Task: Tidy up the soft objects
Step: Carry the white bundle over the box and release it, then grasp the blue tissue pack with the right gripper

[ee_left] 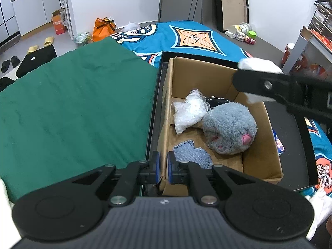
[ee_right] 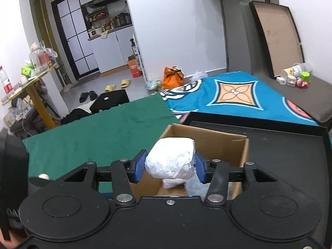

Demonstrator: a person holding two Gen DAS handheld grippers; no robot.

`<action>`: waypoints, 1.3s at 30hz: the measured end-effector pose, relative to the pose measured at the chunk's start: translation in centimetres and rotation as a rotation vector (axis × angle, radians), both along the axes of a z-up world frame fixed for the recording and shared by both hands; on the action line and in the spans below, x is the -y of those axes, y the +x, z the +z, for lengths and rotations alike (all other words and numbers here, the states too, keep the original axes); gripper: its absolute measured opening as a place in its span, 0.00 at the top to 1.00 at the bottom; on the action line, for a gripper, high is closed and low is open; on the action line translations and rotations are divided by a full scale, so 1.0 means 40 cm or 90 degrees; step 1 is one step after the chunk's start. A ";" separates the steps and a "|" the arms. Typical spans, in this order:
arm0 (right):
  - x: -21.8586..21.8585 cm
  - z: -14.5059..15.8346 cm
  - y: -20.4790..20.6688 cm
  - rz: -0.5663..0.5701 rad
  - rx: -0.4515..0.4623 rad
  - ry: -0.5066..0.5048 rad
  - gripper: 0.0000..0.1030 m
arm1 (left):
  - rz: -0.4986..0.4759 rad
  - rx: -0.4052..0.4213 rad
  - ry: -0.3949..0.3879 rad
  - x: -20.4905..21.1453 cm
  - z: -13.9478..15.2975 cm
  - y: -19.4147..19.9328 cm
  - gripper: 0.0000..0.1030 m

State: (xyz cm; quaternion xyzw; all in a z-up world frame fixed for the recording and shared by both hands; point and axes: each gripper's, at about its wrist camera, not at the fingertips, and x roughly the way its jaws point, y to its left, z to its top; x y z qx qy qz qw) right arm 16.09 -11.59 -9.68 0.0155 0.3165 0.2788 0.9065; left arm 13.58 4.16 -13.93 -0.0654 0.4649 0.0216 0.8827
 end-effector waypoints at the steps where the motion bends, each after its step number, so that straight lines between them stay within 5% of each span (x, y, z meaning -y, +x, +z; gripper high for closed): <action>1: -0.004 0.001 0.002 -0.002 -0.003 0.003 0.47 | 0.000 0.000 0.000 -0.001 -0.001 0.000 0.93; 4: 0.002 0.009 0.006 -0.011 0.003 0.014 0.23 | -0.001 -0.001 0.006 0.003 -0.002 0.002 0.93; 25: 0.225 -0.041 -0.013 -0.101 -0.037 0.009 0.22 | -0.020 -0.015 0.081 0.062 0.026 0.019 0.88; 39: 0.334 -0.151 0.011 -0.106 -0.080 -0.019 0.22 | -0.090 -0.017 0.159 0.144 0.049 0.042 0.49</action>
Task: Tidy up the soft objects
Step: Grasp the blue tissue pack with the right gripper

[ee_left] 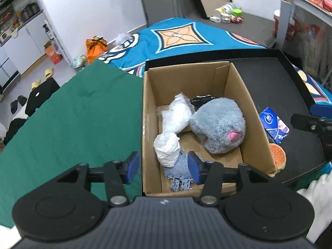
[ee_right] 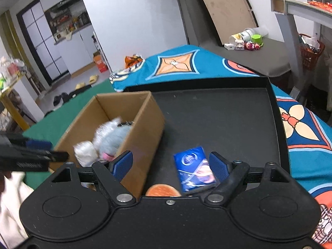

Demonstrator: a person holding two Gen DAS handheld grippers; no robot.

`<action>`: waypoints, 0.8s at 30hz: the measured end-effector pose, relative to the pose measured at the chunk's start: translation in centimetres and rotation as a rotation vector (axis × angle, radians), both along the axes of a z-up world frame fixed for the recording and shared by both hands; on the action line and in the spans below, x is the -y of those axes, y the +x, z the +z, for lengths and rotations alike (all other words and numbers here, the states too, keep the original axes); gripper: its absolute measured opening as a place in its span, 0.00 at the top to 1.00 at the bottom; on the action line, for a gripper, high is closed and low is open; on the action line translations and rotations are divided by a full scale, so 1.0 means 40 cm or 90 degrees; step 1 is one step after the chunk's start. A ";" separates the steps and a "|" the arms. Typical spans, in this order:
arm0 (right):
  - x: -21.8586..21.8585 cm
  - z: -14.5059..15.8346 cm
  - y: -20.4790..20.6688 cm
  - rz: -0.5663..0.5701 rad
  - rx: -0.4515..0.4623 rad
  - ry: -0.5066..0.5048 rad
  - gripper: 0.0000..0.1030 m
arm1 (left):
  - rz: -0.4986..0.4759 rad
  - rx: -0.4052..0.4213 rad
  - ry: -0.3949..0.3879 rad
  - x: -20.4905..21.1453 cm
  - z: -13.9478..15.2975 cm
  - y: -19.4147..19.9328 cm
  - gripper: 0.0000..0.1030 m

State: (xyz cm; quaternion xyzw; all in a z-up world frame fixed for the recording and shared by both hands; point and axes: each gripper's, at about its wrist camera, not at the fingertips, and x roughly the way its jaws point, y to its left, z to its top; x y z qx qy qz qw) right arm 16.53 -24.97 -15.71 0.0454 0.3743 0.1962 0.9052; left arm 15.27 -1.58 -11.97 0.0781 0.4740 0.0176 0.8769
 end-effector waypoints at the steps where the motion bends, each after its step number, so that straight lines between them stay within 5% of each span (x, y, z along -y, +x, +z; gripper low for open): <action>1: 0.008 -0.008 0.006 -0.002 -0.005 0.000 0.22 | -0.004 -0.003 0.002 0.003 0.003 0.004 0.46; 24: 0.016 -0.178 0.087 0.026 -0.079 -0.066 0.23 | 0.049 -0.081 0.102 0.051 -0.053 0.063 0.30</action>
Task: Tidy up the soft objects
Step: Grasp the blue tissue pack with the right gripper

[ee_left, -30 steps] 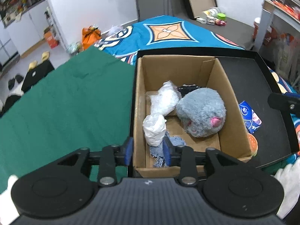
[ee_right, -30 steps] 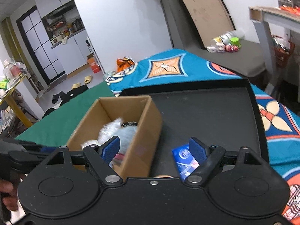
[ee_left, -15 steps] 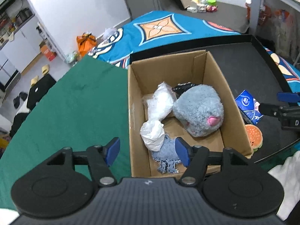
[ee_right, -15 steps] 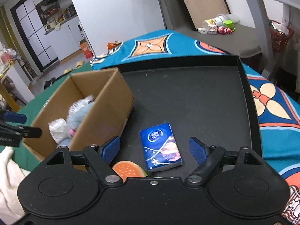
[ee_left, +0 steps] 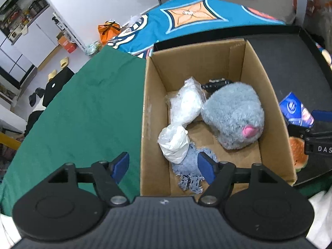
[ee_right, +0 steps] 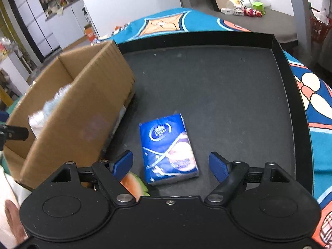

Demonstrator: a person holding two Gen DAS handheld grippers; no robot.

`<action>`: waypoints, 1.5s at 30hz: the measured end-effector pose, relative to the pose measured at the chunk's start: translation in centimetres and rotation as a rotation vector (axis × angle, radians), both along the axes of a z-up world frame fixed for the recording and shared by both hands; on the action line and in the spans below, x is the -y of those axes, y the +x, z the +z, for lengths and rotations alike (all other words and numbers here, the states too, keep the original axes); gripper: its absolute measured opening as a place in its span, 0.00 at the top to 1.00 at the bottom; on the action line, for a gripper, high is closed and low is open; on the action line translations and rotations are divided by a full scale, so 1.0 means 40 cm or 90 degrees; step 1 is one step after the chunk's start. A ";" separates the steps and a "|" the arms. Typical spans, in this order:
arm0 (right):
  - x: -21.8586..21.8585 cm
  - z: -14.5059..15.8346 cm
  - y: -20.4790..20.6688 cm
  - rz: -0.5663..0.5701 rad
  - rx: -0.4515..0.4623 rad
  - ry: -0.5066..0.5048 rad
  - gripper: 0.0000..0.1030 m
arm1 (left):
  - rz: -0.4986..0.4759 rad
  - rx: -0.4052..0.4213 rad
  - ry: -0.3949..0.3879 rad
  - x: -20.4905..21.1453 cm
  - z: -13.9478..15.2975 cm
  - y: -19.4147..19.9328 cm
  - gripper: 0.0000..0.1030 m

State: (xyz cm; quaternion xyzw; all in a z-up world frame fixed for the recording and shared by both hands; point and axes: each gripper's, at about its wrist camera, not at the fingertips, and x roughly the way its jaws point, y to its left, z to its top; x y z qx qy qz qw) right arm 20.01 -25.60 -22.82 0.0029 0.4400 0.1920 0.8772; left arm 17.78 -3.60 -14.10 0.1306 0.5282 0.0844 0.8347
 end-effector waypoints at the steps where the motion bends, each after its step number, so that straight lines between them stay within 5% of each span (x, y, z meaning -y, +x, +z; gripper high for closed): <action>1: -0.001 -0.001 -0.004 0.006 0.006 -0.013 0.23 | 0.000 -0.002 0.009 0.002 -0.006 0.002 0.30; 7: 0.015 0.007 -0.017 -0.006 0.028 -0.048 0.47 | 0.052 -0.001 0.015 -0.006 -0.023 0.014 0.30; 16: 0.061 0.034 -0.030 -0.039 0.031 -0.021 0.48 | 0.023 0.010 0.042 0.031 -0.016 -0.007 0.30; 38: 0.010 0.186 -0.072 -0.024 0.103 0.021 0.48 | -0.028 0.047 -0.032 0.001 0.020 -0.030 0.31; 45: -0.051 0.235 -0.098 -0.006 0.113 0.040 0.48 | -0.026 0.053 -0.058 -0.026 0.019 -0.048 0.38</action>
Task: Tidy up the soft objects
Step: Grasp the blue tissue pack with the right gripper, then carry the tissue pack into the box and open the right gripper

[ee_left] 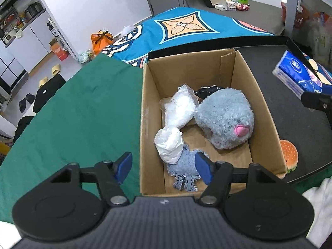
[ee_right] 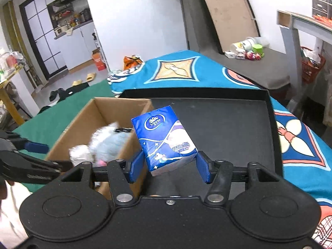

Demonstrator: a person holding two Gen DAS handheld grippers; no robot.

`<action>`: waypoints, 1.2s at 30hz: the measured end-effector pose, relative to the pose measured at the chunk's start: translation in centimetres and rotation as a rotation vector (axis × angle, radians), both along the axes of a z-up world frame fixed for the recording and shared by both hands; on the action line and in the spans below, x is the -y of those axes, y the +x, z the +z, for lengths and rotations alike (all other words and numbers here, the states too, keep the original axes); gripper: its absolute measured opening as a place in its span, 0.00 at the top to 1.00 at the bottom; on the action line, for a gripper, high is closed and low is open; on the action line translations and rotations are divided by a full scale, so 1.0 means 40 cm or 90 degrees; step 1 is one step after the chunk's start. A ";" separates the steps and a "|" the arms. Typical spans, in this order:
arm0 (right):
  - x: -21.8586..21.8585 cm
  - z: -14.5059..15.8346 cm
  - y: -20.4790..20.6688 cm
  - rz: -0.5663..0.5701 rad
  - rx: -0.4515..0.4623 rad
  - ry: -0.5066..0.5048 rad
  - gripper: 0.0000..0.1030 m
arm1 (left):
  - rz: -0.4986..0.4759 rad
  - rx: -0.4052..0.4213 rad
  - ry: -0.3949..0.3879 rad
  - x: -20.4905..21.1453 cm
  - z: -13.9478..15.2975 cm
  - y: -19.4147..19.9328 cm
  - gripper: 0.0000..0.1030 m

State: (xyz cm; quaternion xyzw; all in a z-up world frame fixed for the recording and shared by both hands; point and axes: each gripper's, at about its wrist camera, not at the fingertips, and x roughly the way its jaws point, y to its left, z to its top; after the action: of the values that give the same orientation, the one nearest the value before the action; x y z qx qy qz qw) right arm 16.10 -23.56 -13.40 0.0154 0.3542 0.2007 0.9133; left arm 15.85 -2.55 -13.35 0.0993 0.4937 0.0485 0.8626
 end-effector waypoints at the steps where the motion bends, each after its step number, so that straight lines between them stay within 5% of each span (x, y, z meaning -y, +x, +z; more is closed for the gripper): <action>1: -0.009 0.005 -0.005 0.004 0.002 0.001 0.48 | 0.001 0.000 -0.005 -0.004 0.001 -0.003 0.41; 9: -0.088 0.040 -0.032 0.028 0.019 0.001 0.48 | 0.017 -0.003 -0.050 -0.034 0.001 -0.015 0.56; 17: -0.150 0.037 -0.044 0.023 0.014 0.004 0.48 | 0.044 0.000 -0.071 -0.082 -0.016 -0.034 0.92; 24: -0.197 0.023 -0.050 0.021 0.006 -0.014 0.47 | 0.044 0.014 -0.099 -0.101 -0.014 -0.047 0.94; 29: -0.203 0.011 -0.064 0.026 -0.014 -0.028 0.28 | 0.046 0.017 -0.112 -0.111 -0.014 -0.046 0.94; 36: -0.150 -0.006 -0.082 0.007 -0.018 -0.049 0.27 | 0.042 0.023 -0.114 -0.113 -0.015 -0.052 0.94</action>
State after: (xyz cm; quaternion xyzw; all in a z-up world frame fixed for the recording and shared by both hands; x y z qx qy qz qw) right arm 12.81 -17.55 -13.66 -0.0190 0.3746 0.1915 0.9070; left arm 13.75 1.99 -13.93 0.0041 0.4833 0.0345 0.8747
